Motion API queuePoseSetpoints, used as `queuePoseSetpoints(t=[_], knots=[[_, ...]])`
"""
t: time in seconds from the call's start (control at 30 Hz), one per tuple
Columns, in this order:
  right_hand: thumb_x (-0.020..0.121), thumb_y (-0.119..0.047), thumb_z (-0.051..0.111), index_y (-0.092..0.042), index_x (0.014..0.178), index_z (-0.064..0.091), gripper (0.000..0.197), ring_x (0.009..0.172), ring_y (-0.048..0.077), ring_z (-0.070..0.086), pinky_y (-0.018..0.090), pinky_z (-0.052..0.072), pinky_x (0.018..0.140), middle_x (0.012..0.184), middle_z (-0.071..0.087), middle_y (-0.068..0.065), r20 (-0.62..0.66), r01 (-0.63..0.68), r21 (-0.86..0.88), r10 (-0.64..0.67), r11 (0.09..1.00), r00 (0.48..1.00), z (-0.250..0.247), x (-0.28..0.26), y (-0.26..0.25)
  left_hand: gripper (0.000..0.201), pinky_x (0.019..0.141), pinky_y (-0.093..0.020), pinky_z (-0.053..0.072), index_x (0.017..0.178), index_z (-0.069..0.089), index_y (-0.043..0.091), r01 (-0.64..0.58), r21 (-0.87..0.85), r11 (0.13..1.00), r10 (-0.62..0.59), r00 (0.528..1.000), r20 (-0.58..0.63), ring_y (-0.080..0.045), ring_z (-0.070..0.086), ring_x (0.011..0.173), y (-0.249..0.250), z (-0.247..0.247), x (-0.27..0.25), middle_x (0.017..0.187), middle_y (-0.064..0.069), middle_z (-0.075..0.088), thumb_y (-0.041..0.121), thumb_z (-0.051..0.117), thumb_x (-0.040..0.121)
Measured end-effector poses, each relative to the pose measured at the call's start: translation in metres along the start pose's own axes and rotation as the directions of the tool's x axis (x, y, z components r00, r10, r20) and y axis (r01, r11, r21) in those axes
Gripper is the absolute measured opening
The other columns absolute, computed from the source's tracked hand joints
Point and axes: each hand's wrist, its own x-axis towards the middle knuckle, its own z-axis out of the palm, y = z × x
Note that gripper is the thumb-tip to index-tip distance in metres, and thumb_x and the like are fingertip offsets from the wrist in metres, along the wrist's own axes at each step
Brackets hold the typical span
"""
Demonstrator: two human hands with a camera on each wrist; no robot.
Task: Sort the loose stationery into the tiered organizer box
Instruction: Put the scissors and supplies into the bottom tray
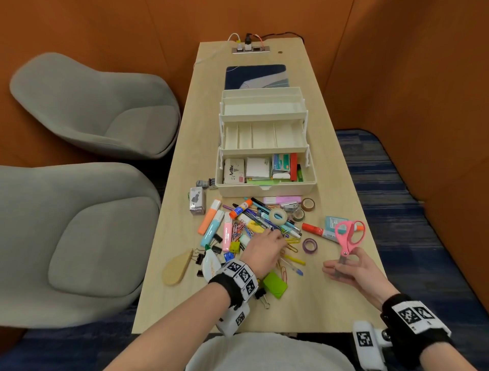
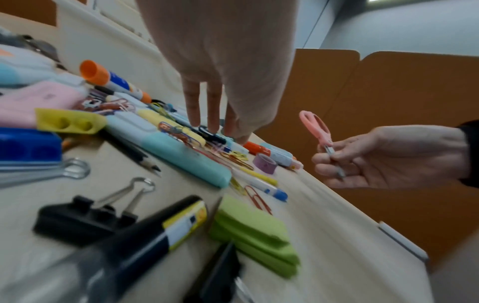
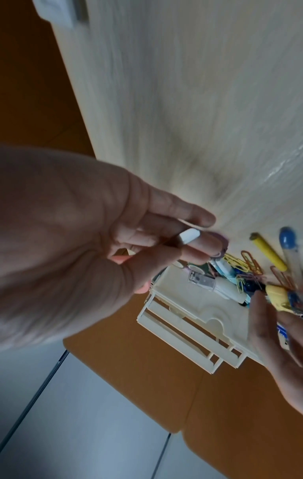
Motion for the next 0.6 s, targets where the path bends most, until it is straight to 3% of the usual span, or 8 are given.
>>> queuePoseSetpoints(t=[0.07,0.13,0.3,0.47,0.6], knots=[[0.087,0.009,0.054,-0.014,0.127,0.040,0.048,0.088,0.035,0.070,0.030,0.060,0.071,0.095,0.070,0.025,0.026,0.014,-0.024,-0.013,1.000,1.000,0.003,0.001,-0.002,0.038,0.094,-0.037,0.039,0.128,0.050,0.015,0.101,0.032,0.994,-0.100,0.994,-0.036,-0.025,0.041,0.116,-0.008,-0.008,0.008,0.127,-0.005,0.046,0.008,0.049,0.091],[0.087,0.008,0.055,-0.017,0.128,0.039,0.051,0.088,0.035,0.070,0.031,0.059,0.073,0.094,0.071,0.023,0.057,0.022,-0.047,-0.019,0.999,0.998,0.008,0.002,-0.005,0.043,0.099,-0.039,0.036,0.131,0.046,0.015,0.108,0.115,0.988,-0.109,0.994,0.006,-0.027,0.040,0.118,-0.016,-0.015,0.019,0.131,-0.006,0.044,0.004,0.049,0.090],[0.087,0.007,0.056,-0.014,0.127,0.039,0.048,0.086,0.036,0.070,0.039,0.058,0.077,0.092,0.071,0.024,0.066,0.041,-0.081,-0.036,0.996,0.997,0.020,0.007,-0.011,0.043,0.101,-0.042,0.035,0.132,0.044,0.012,-0.081,0.342,0.936,0.030,0.988,0.153,-0.029,0.043,0.120,-0.017,-0.026,0.037,0.132,-0.011,0.045,0.004,0.051,0.090],[0.088,0.003,0.057,-0.016,0.125,0.041,0.044,0.086,0.035,0.071,0.043,0.057,0.081,0.092,0.072,0.023,0.071,0.049,-0.095,-0.042,0.994,0.997,0.027,0.010,-0.020,0.036,0.095,-0.042,0.038,0.131,0.043,0.009,-0.238,0.419,0.876,0.176,0.967,0.182,-0.031,0.043,0.121,-0.019,-0.031,0.042,0.137,-0.014,0.041,0.008,0.044,0.095],[0.088,0.003,0.057,-0.015,0.120,0.045,0.039,0.085,0.036,0.071,0.040,0.060,0.073,0.094,0.070,0.023,0.067,0.036,-0.079,-0.031,0.996,0.997,0.030,0.012,-0.025,0.033,0.090,-0.039,0.041,0.128,0.039,0.005,-0.351,0.418,0.838,0.304,0.936,0.178,-0.029,0.047,0.112,-0.029,-0.032,0.039,0.134,-0.015,0.044,0.006,0.038,0.096]])
